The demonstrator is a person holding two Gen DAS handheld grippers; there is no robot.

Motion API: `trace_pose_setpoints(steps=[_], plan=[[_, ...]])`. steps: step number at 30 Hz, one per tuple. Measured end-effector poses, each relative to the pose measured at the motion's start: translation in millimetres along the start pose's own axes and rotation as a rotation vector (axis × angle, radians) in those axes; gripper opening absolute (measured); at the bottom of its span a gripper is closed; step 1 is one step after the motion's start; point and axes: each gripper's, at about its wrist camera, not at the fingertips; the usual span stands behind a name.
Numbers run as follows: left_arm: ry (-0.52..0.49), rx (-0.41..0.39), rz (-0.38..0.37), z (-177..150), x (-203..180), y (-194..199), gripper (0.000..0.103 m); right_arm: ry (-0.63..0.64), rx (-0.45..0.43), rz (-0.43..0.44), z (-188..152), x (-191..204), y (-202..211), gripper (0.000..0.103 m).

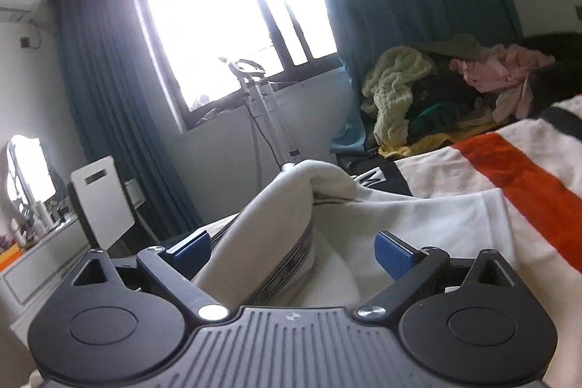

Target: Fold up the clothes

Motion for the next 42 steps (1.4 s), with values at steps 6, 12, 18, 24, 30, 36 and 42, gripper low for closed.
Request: trace_pose_setpoints(steps=[6,12,18,24,30,36,42], plan=[[-0.077,0.05,0.084,10.8,-15.1,-65.4,0.097,-0.07,0.052,-0.029,-5.4,-15.4,-30.5,0.083],[0.023,0.114,0.048,7.5,9.5,-94.5,0.018,-0.066,0.033,-0.047,-6.6,-18.1,-38.9,0.083],[0.012,0.067,-0.028,13.5,9.6,-32.9,0.006,-0.038,-0.009,-0.048,-3.6,-16.0,-29.5,0.083],[0.015,-0.057,-0.115,16.2,23.3,80.8,0.006,-0.015,-0.071,-0.053,0.9,-15.7,-9.3,0.083],[0.076,-0.125,-0.233,-14.4,38.8,201.1,0.005,0.005,-0.132,-0.07,4.6,-19.8,14.8,0.083],[0.239,-0.087,-0.281,-84.0,60.3,286.5,0.005,0.033,-0.181,-0.07,2.6,-15.8,44.0,0.083],[0.354,0.111,-0.352,-121.9,70.4,297.1,0.007,-0.054,-0.075,0.067,-1.7,-12.6,54.6,0.083]])
Point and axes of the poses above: each gripper's, at about its wrist camera, not at the fingertips, and y roughly against the way its jaws point, x to its left, z to its top, and after that the axes turned 5 degrees about -y, right-handed
